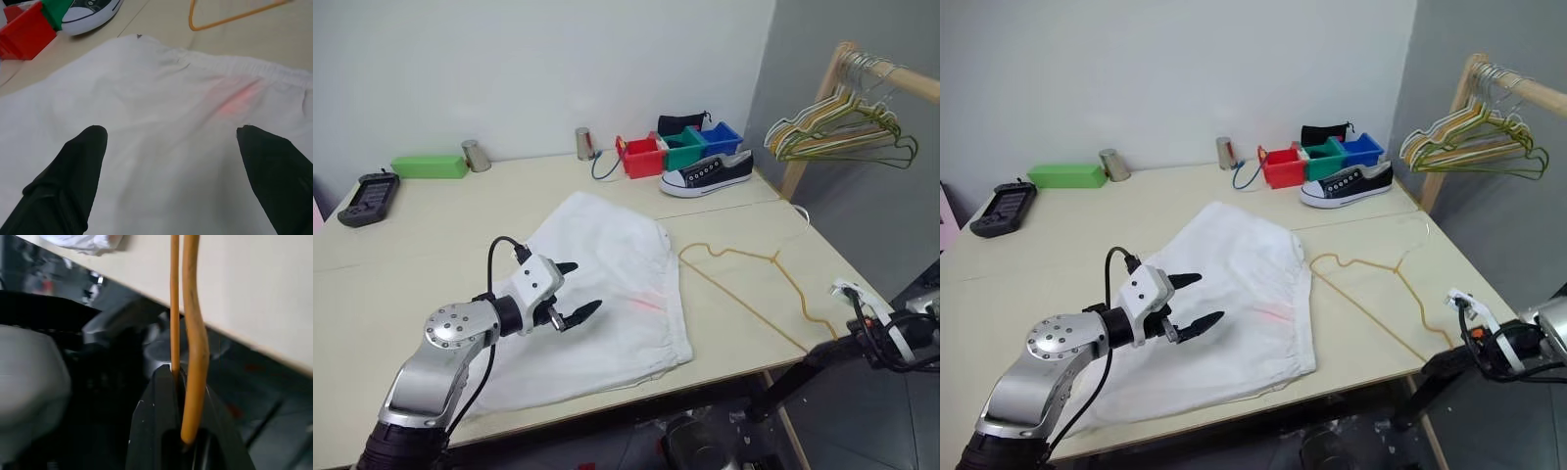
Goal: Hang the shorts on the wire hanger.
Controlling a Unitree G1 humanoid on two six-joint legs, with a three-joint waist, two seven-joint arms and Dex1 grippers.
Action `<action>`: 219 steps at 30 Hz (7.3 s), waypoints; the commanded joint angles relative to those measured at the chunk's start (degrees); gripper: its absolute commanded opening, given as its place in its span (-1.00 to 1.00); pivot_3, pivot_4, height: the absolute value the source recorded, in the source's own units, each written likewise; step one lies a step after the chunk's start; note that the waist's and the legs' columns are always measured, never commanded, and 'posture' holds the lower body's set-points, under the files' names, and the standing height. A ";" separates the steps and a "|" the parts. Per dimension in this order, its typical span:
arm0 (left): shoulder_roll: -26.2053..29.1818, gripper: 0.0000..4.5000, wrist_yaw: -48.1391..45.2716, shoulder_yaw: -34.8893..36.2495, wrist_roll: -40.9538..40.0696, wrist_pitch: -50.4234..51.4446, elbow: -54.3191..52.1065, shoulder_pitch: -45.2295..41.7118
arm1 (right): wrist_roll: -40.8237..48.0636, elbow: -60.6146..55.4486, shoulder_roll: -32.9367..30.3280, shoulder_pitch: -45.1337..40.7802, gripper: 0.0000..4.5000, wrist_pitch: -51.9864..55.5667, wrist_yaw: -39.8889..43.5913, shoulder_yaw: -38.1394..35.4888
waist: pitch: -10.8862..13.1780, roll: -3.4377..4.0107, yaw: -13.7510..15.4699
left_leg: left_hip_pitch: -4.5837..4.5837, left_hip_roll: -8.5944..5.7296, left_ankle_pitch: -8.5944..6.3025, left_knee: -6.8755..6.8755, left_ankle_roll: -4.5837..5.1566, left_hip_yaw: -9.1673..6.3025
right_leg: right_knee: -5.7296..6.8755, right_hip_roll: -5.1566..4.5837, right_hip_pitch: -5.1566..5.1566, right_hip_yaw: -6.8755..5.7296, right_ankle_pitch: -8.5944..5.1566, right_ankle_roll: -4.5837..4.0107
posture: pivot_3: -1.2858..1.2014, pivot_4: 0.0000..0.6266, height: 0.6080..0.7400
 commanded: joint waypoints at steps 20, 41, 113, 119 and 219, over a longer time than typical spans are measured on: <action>3.93 0.99 0.11 3.67 -3.88 3.60 -4.08 2.07 | 12.91 -2.89 1.50 9.78 -1.00 6.99 -9.00 -7.47 | 0.45 -0.33 3.12 | -0.25 -0.09 -0.50 -0.05 0.14 0.19 | -0.86 -0.31 -0.24 -0.10 -0.08 0.05 | -0.17 -0.79 1.00; 4.27 0.99 -0.95 3.10 -3.41 1.89 -3.01 2.59 | 19.24 -7.97 -2.79 22.38 -1.00 8.40 -9.94 -15.66 | 0.57 -0.31 6.13 | -0.24 -0.02 -1.03 0.00 0.20 0.36 | -0.91 -0.22 -0.25 0.02 -0.42 0.10 | -0.19 -0.77 1.00; 4.64 0.99 1.47 3.61 -0.99 -1.07 -4.24 5.35 | 17.16 14.80 24.08 -7.60 -1.00 9.54 -29.54 -15.38 | 0.95 -0.19 12.68 | -1.04 0.19 -1.05 0.24 0.47 0.24 | -0.75 0.23 -0.66 0.17 -0.28 0.55 | -0.09 -0.83 1.00; 4.37 0.99 1.24 2.96 -0.88 -1.58 -3.45 4.61 | 13.11 9.40 23.90 -16.96 -1.00 2.75 -30.62 -12.59 | 0.93 0.09 12.26 | -1.09 0.18 -1.03 0.31 0.49 0.26 | -0.70 0.27 -0.83 0.27 -0.14 0.58 | -0.11 -0.86 1.00; 3.71 -1.00 -11.96 -20.29 32.90 -55.70 72.21 -58.55 | -36.62 -25.05 31.16 -22.24 0.59 -28.38 -31.03 -3.53 | 0.44 0.13 1.18 | -1.12 0.10 -0.71 1.14 0.59 -0.14 | 1.15 0.33 -1.17 0.15 -0.19 0.52 | -0.22 -1.00 1.00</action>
